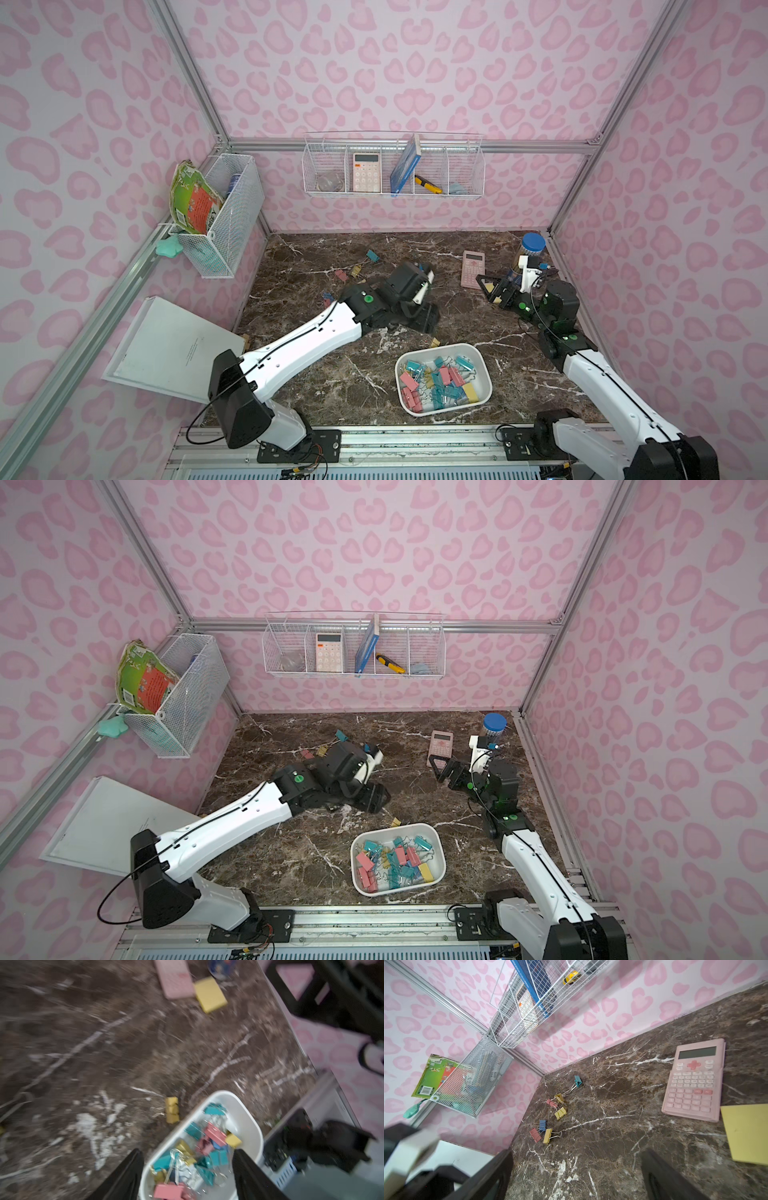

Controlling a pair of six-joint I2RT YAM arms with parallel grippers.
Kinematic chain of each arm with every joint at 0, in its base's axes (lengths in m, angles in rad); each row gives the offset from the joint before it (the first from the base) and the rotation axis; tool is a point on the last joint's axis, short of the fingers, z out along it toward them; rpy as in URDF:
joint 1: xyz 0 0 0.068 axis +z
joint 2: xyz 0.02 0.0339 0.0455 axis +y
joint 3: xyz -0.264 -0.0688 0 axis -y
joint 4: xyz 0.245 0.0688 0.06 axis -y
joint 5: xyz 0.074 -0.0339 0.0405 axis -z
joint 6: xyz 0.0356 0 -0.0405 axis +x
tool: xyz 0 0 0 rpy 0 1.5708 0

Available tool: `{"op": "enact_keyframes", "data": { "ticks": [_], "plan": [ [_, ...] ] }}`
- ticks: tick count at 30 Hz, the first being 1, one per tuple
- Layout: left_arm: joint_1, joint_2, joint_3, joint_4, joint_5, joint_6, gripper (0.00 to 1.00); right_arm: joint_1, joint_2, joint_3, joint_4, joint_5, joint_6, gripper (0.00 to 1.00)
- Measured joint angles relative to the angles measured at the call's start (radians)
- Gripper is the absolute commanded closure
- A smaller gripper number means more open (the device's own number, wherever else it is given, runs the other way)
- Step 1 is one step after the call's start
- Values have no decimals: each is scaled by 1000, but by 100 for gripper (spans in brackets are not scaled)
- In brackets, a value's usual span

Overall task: Put the binder clips in the storage box
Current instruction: Place the binder clip in the storage box, then pick up the binder clip at the center of the board.

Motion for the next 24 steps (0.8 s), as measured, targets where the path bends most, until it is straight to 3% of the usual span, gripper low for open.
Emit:
{"op": "enact_keyframes", "data": {
  "ticks": [3, 8, 15, 24],
  "plan": [
    [150, -5, -62, -34, -184, -76, 34, 14, 11, -14, 3, 5, 3, 2],
    [305, 102, -145, -60, -223, -117, 28, 19, 13, -21, 2, 6, 3, 2],
    [374, 330, -59, -70, -194, -116, 29, 20, 10, -27, 2, 14, 0, 2],
    [443, 458, -32, -36, -148, -116, 32, 20, 32, -23, -1, 21, -5, 2]
  ]
}}
